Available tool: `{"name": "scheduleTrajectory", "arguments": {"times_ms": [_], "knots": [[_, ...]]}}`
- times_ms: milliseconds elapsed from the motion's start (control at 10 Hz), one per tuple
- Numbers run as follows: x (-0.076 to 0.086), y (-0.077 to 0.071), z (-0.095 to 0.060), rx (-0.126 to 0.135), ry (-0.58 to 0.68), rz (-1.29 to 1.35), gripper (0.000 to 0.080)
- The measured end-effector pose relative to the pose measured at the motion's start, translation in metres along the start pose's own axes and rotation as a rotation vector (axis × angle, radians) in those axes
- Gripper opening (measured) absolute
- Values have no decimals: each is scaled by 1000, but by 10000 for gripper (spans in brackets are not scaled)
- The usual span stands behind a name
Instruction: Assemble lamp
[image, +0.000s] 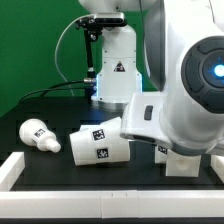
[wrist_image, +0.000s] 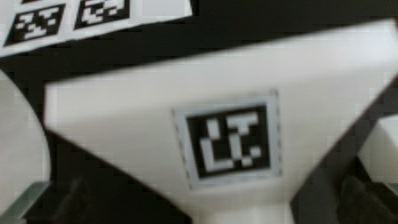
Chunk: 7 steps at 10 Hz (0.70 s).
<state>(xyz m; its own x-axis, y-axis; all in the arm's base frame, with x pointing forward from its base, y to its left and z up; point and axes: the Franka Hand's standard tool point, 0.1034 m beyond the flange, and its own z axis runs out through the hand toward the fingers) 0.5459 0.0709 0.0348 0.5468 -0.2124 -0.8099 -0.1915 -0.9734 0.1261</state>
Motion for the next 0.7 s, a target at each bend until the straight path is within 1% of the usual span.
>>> {"name": "scheduleTrajectory", "arguments": {"times_ms": [100, 200, 300, 400, 500, 600, 700], "knots": [[8, -1, 3, -3, 4, -3, 699], [9, -2, -1, 3, 28, -6, 699], [7, 1, 1, 5, 20, 0, 699], [12, 1, 7, 1, 2, 3, 699], [11, 0, 7, 3, 7, -3, 699], [10, 1, 11, 5, -8, -6, 699], [11, 1, 11, 12, -12, -10, 699]]}}
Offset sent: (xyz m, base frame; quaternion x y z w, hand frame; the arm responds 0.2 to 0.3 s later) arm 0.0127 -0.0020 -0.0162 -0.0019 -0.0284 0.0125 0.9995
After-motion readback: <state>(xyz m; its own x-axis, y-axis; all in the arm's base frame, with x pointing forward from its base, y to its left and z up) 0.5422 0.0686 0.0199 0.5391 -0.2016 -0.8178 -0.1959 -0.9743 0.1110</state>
